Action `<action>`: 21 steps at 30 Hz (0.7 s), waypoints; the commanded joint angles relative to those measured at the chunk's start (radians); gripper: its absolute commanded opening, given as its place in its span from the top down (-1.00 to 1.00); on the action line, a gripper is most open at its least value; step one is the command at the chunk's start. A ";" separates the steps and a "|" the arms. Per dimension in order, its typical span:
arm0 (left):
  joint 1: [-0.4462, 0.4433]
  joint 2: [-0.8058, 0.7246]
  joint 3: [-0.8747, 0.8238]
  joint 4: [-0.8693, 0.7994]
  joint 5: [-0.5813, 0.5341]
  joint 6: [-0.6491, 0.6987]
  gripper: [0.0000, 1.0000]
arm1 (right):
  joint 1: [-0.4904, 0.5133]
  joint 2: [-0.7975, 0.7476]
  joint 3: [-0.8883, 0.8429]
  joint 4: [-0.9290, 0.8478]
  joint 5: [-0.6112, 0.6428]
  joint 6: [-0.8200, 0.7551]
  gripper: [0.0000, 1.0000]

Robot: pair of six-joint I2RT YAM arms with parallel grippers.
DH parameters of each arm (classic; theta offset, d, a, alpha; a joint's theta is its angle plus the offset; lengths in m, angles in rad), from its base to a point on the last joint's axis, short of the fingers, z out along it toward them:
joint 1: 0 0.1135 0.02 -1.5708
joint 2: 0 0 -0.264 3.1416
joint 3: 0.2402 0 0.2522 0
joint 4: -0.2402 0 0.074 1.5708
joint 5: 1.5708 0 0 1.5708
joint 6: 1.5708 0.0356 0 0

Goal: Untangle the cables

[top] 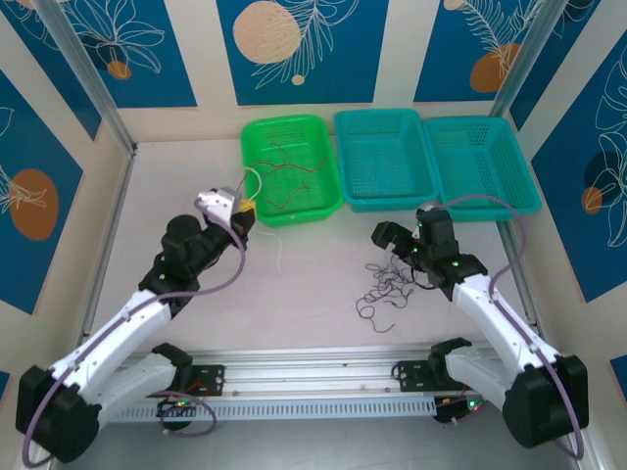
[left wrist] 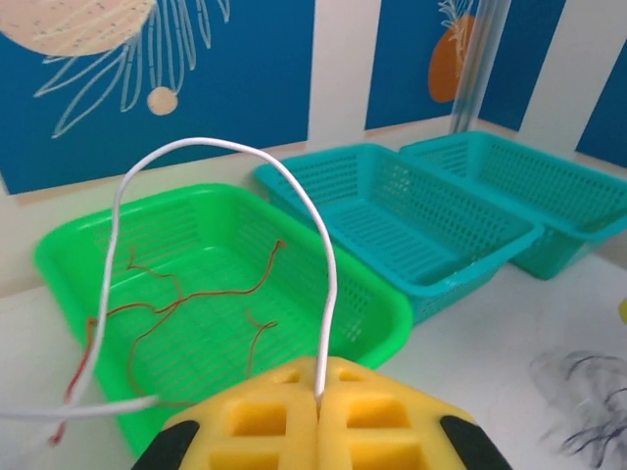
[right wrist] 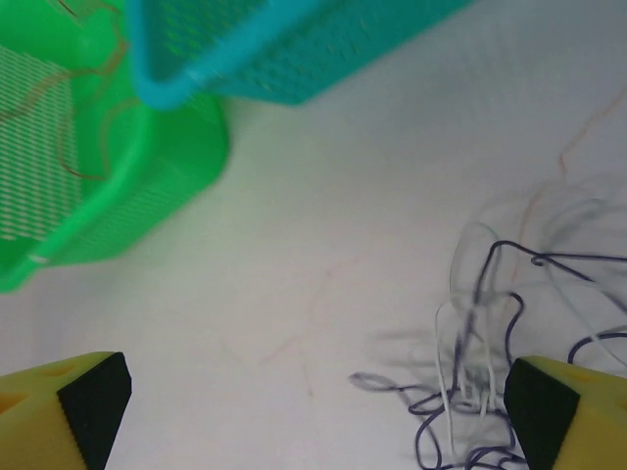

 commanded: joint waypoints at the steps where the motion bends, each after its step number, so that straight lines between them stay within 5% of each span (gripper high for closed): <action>1: -0.054 0.145 0.133 0.103 0.048 -0.157 1.00 | -0.013 -0.065 0.025 -0.007 -0.042 0.025 -0.99; 7: -0.190 0.559 0.539 0.055 -0.031 -0.147 1.00 | -0.037 -0.126 0.046 -0.033 -0.099 0.092 -1.00; 21: -0.221 1.385 1.545 -0.300 -0.173 -0.031 1.00 | -0.125 -0.254 0.012 -0.204 -0.084 0.079 -0.98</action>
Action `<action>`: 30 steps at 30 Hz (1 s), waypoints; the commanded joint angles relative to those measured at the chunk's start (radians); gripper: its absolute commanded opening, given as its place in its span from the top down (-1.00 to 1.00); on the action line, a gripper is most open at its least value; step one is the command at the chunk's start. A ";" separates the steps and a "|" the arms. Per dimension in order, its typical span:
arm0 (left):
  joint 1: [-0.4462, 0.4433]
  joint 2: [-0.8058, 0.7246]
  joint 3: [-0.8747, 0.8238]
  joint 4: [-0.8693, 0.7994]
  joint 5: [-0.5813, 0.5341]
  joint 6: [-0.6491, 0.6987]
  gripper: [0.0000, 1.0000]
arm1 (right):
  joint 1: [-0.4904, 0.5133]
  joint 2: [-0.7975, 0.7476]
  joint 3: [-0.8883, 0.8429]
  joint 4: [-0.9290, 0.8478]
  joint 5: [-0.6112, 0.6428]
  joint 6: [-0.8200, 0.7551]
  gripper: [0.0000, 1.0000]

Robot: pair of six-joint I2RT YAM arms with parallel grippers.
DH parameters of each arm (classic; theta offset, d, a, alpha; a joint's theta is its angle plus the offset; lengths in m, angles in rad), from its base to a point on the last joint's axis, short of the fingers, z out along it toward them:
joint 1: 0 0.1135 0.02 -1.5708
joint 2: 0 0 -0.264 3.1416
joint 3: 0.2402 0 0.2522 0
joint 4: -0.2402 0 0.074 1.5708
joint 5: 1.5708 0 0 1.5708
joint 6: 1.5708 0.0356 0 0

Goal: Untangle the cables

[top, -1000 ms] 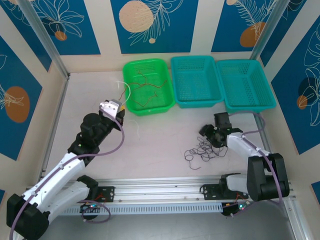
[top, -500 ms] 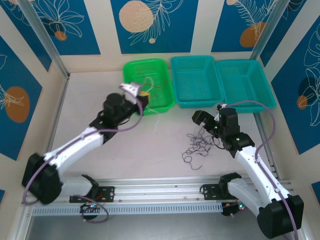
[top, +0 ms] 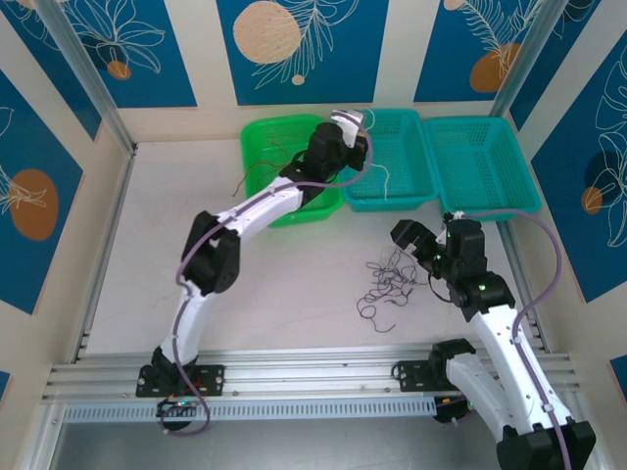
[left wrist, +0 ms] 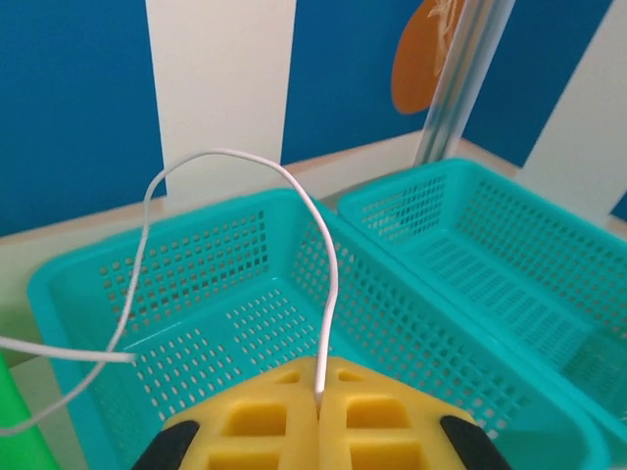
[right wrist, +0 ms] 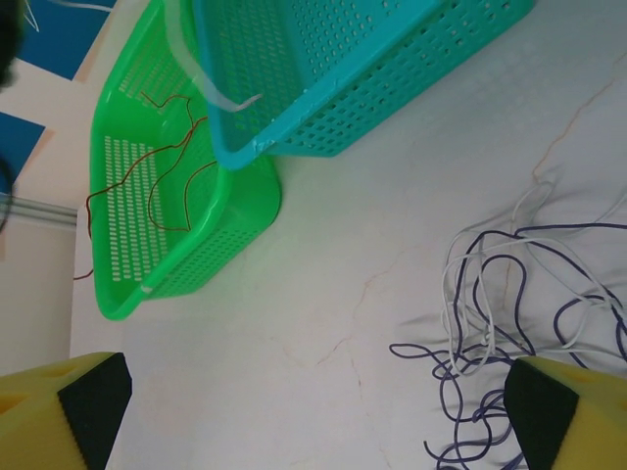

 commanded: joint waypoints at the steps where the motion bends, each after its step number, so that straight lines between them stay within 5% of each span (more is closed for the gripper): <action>1: -0.008 0.087 0.176 -0.148 -0.033 0.048 0.85 | -0.019 -0.018 -0.002 -0.062 -0.023 -0.011 -0.98; 4: -0.012 0.117 0.217 -0.176 -0.005 0.078 -0.35 | -0.032 -0.025 0.001 -0.078 -0.023 -0.023 -0.98; 7: -0.017 0.070 0.145 -0.136 0.042 0.107 -0.68 | -0.046 -0.028 -0.008 -0.073 -0.033 -0.024 -0.98; 15: -0.019 -0.346 -0.448 0.173 0.064 0.159 -0.88 | -0.062 -0.020 -0.027 -0.071 -0.038 -0.034 -0.98; 20: -0.026 -0.651 -0.775 0.228 0.202 0.131 -0.86 | -0.067 0.049 -0.052 -0.089 0.006 -0.005 -0.96; 27: -0.126 -0.905 -1.091 0.220 0.259 0.088 -0.85 | -0.076 0.322 -0.086 -0.094 0.124 0.031 -0.97; 30: -0.163 -0.933 -1.182 0.240 0.247 0.069 -0.86 | -0.084 0.458 -0.110 0.013 0.042 -0.006 -0.80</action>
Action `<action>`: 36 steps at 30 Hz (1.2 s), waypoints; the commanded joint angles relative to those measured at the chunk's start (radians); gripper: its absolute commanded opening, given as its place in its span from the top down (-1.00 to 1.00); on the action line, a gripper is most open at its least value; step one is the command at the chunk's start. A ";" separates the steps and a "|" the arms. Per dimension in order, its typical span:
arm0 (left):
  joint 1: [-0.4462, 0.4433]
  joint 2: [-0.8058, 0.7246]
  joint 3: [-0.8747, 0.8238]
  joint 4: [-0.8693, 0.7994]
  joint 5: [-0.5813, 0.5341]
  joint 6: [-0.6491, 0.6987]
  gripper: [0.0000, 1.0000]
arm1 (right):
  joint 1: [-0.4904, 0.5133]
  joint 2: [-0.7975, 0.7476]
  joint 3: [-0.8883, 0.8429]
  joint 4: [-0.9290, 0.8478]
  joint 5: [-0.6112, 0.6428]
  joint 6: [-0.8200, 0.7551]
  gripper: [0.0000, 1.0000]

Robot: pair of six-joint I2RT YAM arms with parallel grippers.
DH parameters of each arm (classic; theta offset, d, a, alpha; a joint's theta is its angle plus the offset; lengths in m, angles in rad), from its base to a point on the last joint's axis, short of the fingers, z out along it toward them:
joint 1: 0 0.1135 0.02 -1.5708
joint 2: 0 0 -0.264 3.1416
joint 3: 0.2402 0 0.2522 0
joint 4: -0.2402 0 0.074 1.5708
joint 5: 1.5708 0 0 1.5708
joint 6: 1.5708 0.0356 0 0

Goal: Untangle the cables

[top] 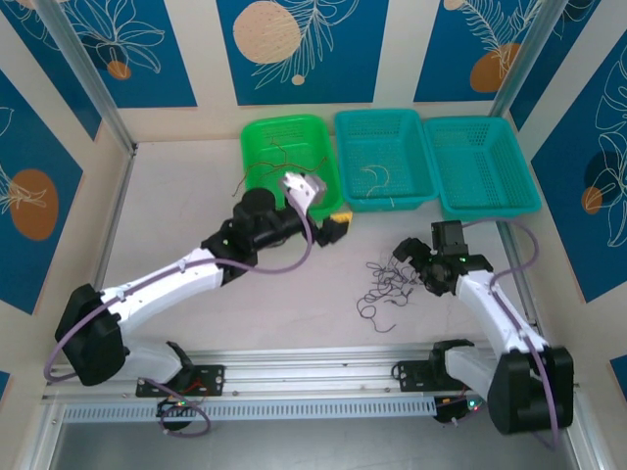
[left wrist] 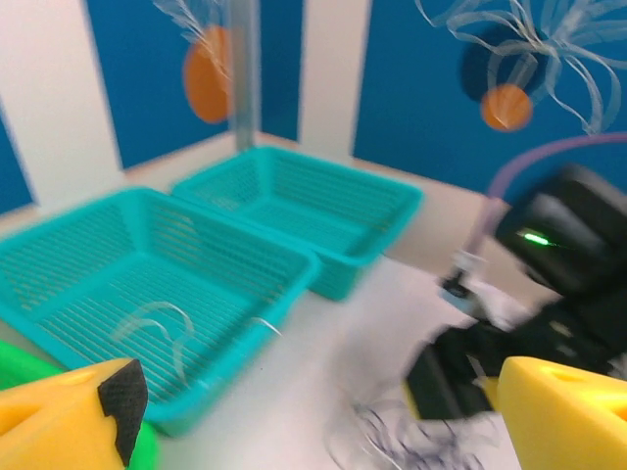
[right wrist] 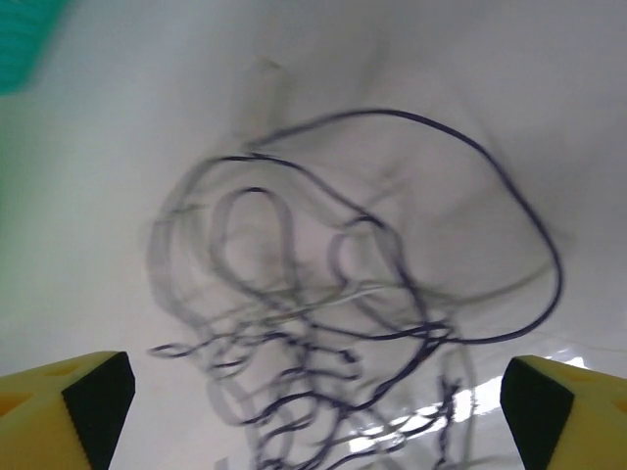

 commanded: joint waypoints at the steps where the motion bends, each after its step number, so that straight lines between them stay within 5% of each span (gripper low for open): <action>1: -0.031 -0.002 -0.108 0.021 0.019 -0.042 -0.86 | -0.003 0.116 -0.030 0.087 -0.062 -0.021 -0.57; 3: -0.033 -0.021 -0.153 0.041 -0.016 -0.075 -0.86 | 0.021 0.184 -0.020 0.146 -0.143 -0.046 0.41; 4: -0.033 -0.032 -0.164 0.037 -0.030 -0.085 -0.85 | 0.039 0.200 -0.011 0.155 -0.145 -0.052 0.70; 8: -0.033 -0.060 -0.196 -0.066 -0.094 -0.119 -0.88 | 0.186 0.200 0.031 0.207 -0.144 -0.078 0.98; 18: 0.014 -0.080 -0.341 -0.140 -0.251 -0.349 -1.00 | 0.522 0.425 0.207 0.388 -0.263 -0.060 1.00; 23: 0.043 -0.082 -0.400 -0.177 -0.325 -0.419 -1.00 | 0.527 0.449 0.255 0.310 -0.235 -0.090 0.15; 32: 0.069 -0.010 -0.405 -0.185 -0.288 -0.478 -1.00 | 0.599 0.202 0.197 0.174 0.033 -0.102 0.11; 36: 0.088 0.064 -0.383 -0.121 -0.204 -0.540 -0.78 | 0.679 0.180 0.170 0.168 0.122 -0.006 0.16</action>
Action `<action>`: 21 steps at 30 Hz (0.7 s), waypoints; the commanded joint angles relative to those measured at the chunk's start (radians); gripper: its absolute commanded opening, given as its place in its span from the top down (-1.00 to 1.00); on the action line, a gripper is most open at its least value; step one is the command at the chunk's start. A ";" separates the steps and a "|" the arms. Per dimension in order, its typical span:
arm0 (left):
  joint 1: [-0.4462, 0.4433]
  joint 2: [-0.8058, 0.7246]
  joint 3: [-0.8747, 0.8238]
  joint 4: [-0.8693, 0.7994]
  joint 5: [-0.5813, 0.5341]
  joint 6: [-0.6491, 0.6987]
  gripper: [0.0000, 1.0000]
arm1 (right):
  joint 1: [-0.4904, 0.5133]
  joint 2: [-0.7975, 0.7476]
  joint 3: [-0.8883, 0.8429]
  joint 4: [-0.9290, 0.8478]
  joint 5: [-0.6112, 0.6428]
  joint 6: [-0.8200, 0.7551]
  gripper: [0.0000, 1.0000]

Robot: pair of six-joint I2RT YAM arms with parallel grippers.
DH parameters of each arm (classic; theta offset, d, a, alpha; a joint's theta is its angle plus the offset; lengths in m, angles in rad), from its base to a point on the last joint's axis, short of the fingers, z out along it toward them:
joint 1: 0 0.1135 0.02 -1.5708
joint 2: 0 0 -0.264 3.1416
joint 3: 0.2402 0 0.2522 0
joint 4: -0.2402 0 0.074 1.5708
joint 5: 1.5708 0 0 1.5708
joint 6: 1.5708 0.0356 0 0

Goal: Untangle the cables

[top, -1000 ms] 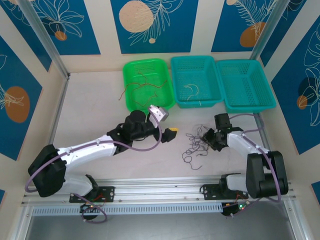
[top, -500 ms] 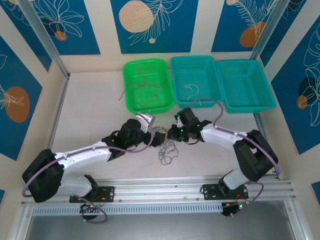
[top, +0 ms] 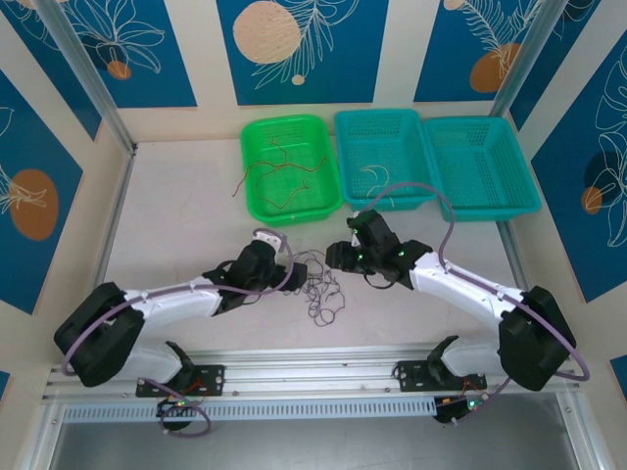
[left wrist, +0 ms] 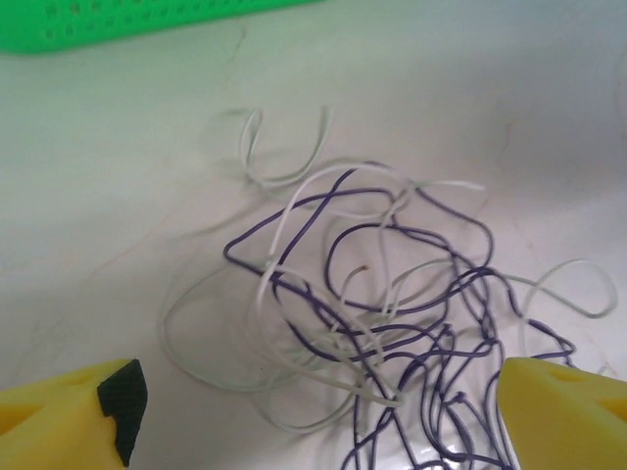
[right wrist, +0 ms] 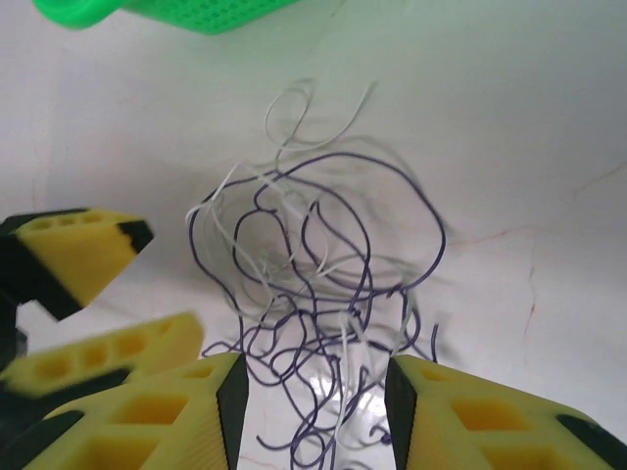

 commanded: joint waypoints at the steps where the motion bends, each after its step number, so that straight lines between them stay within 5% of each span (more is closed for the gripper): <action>1: 0.019 0.058 0.035 0.057 0.067 -0.078 -0.74 | 0.056 0.009 -0.040 -0.046 0.099 0.082 0.17; 12: 0.055 0.203 0.090 0.087 0.128 -0.178 -0.27 | 0.112 0.306 0.116 -0.065 0.150 0.166 0.33; 14: 0.055 0.212 0.091 0.090 0.131 -0.174 -0.14 | 0.111 0.348 0.136 -0.063 0.167 0.165 0.51; 17: 0.057 0.208 0.090 0.062 0.112 -0.158 0.23 | 0.100 0.367 0.153 -0.068 0.174 0.159 0.97; 21: 0.080 0.164 0.067 -0.018 0.019 -0.141 1.00 | 0.081 0.308 0.132 -0.102 0.215 0.137 1.00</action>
